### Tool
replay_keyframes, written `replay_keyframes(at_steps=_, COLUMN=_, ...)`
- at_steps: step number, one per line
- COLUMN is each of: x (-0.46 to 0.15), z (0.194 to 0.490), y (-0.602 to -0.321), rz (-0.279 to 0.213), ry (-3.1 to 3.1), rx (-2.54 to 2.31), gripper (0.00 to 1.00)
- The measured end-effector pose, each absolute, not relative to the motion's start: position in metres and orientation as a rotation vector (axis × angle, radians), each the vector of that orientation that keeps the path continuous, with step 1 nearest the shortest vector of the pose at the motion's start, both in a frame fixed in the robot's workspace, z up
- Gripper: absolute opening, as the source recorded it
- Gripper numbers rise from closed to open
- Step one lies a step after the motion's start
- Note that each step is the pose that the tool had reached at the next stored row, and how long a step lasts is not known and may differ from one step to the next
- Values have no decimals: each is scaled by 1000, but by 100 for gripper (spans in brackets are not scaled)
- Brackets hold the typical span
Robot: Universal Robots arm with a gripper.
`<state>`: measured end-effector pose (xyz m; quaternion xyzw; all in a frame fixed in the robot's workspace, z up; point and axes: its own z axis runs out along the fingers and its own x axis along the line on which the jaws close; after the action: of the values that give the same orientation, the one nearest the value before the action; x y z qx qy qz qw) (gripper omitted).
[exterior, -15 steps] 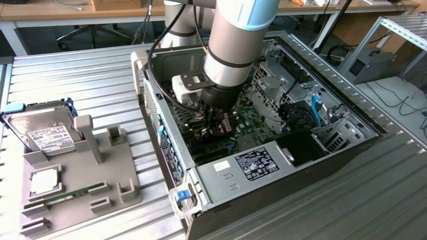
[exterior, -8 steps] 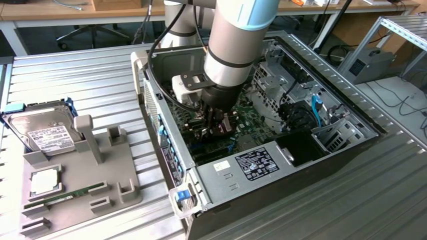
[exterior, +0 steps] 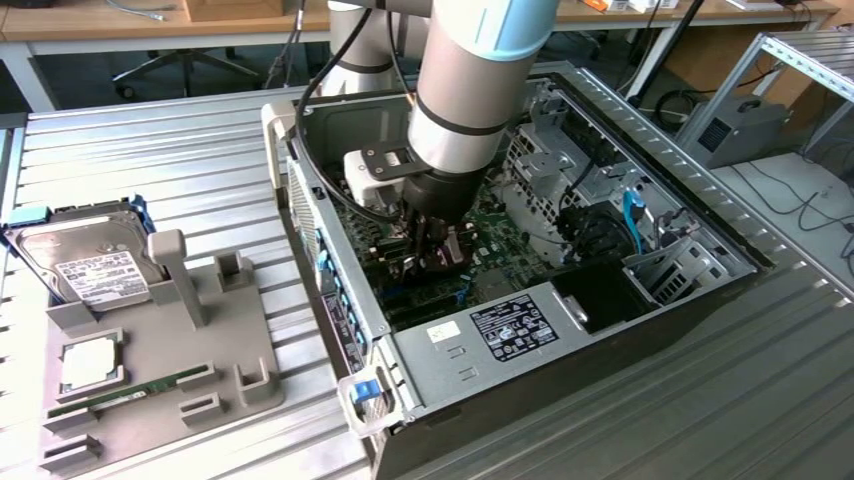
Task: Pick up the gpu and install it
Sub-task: 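Insert the gpu into the slot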
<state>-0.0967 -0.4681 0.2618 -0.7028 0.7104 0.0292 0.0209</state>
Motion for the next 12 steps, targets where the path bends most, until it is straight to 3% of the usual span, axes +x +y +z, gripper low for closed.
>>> replay_keyframes(at_steps=12, x=-97, z=262, y=-468, rz=91, ry=2203, rx=-2179, gripper=27)
